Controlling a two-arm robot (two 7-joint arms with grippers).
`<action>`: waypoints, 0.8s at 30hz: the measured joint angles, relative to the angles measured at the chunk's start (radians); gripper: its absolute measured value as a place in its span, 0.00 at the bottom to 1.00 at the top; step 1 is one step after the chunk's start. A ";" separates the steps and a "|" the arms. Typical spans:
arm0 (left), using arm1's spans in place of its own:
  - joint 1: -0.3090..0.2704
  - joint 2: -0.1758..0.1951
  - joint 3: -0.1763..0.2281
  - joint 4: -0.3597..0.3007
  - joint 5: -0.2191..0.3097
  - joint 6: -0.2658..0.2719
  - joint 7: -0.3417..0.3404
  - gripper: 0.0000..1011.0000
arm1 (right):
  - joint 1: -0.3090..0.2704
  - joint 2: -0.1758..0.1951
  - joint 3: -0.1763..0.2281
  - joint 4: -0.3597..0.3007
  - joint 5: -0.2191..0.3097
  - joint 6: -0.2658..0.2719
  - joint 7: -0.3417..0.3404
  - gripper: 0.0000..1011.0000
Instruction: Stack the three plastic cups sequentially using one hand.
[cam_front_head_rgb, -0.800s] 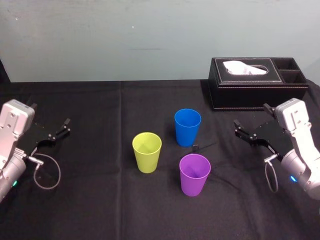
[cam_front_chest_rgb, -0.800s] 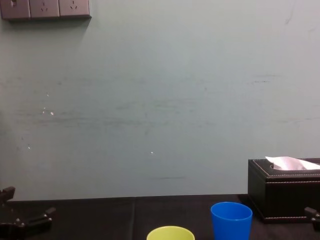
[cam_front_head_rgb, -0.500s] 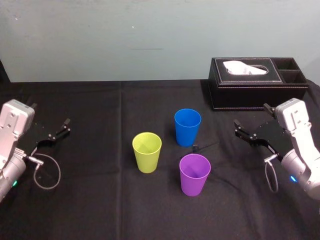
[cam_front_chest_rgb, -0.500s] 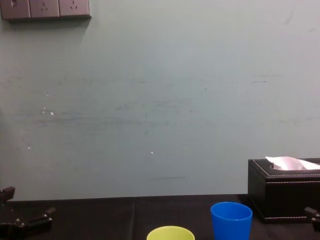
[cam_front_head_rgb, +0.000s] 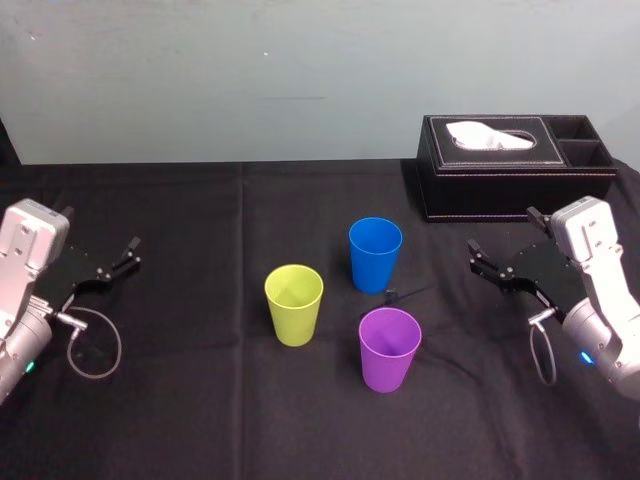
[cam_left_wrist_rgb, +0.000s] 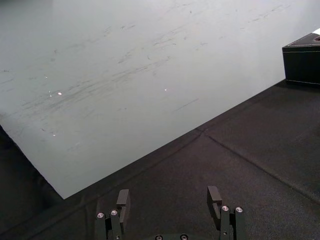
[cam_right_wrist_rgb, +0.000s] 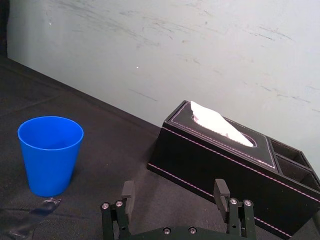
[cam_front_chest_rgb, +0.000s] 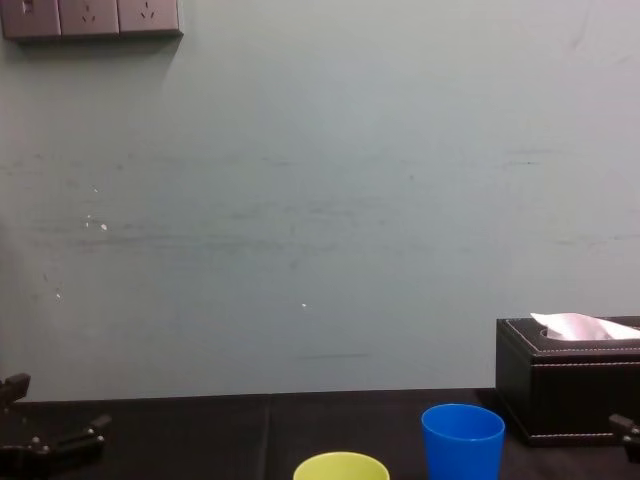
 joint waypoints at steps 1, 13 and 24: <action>0.000 0.000 0.000 0.000 0.000 0.000 0.000 1.00 | 0.000 0.000 0.000 0.000 0.000 0.000 0.000 0.99; 0.000 0.000 0.000 0.000 0.000 0.000 0.000 1.00 | 0.000 0.000 0.000 0.000 0.000 0.000 0.000 0.99; 0.000 0.000 0.000 0.000 0.000 0.000 0.000 1.00 | -0.002 -0.002 0.003 0.000 -0.001 0.000 0.001 0.99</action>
